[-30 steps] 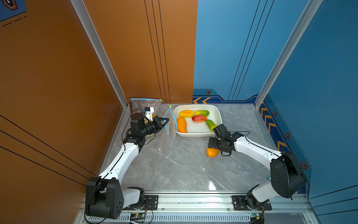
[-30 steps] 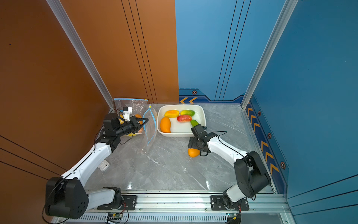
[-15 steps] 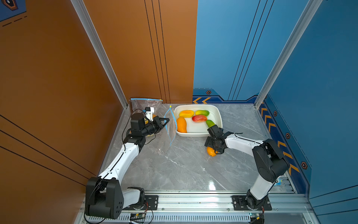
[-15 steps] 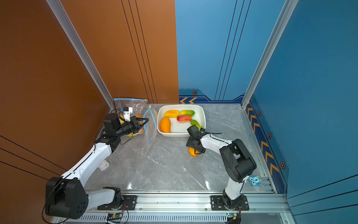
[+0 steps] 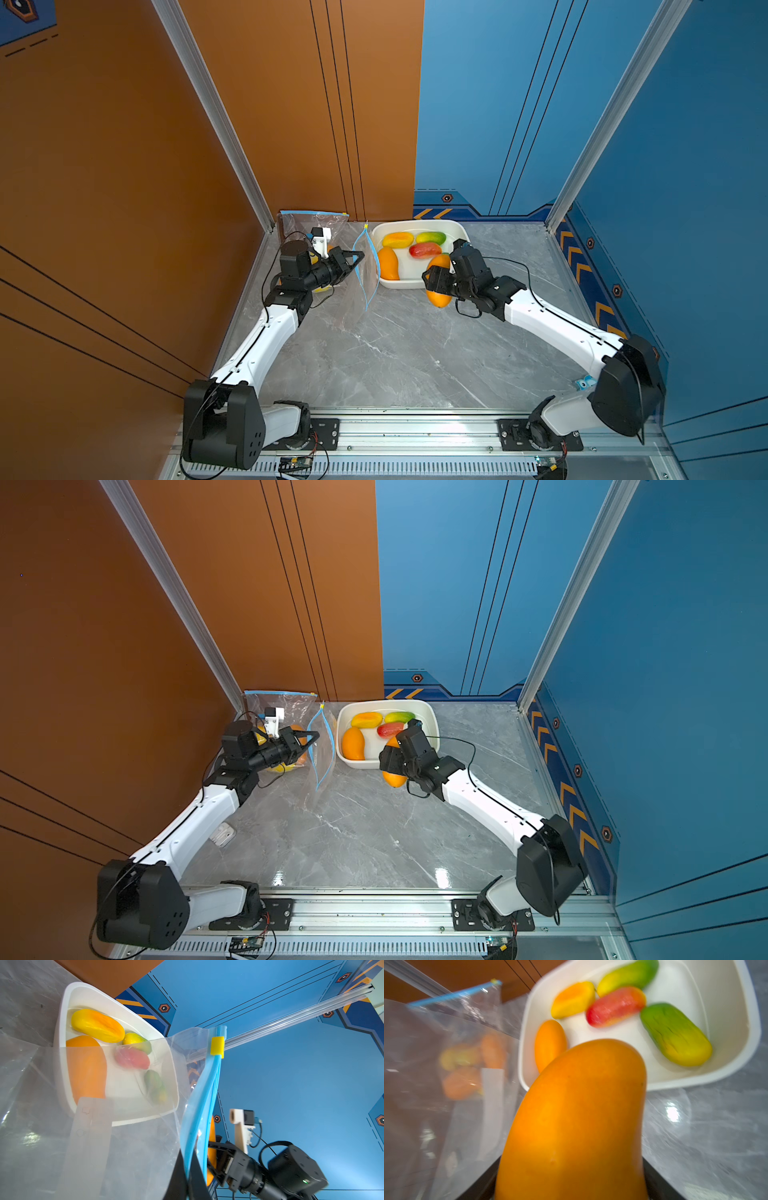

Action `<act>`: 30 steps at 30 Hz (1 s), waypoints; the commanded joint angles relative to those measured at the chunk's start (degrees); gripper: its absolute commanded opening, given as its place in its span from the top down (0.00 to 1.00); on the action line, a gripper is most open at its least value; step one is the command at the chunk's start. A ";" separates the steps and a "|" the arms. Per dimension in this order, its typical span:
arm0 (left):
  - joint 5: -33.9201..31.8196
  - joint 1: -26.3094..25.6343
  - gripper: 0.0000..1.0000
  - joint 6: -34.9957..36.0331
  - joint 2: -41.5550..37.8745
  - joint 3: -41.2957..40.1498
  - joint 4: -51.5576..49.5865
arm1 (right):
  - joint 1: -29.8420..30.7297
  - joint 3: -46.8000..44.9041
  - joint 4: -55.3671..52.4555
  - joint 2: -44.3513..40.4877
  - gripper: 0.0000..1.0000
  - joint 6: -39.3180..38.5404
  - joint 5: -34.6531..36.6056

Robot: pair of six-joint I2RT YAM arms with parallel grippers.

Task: Place the mango in a zip-top bag and seal the zipper
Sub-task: Pick up the mango from the center of the board, then place the mango in the zipper food storage bag.

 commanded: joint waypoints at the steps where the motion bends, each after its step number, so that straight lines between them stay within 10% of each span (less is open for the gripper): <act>1: 1.09 -1.12 1.00 -0.92 -0.14 3.36 0.70 | 4.85 1.67 20.08 -2.61 0.82 -4.30 2.08; 30: 0.71 -2.05 1.00 -18.45 1.22 10.13 3.27 | 12.59 7.63 71.86 24.77 0.80 -19.23 -4.83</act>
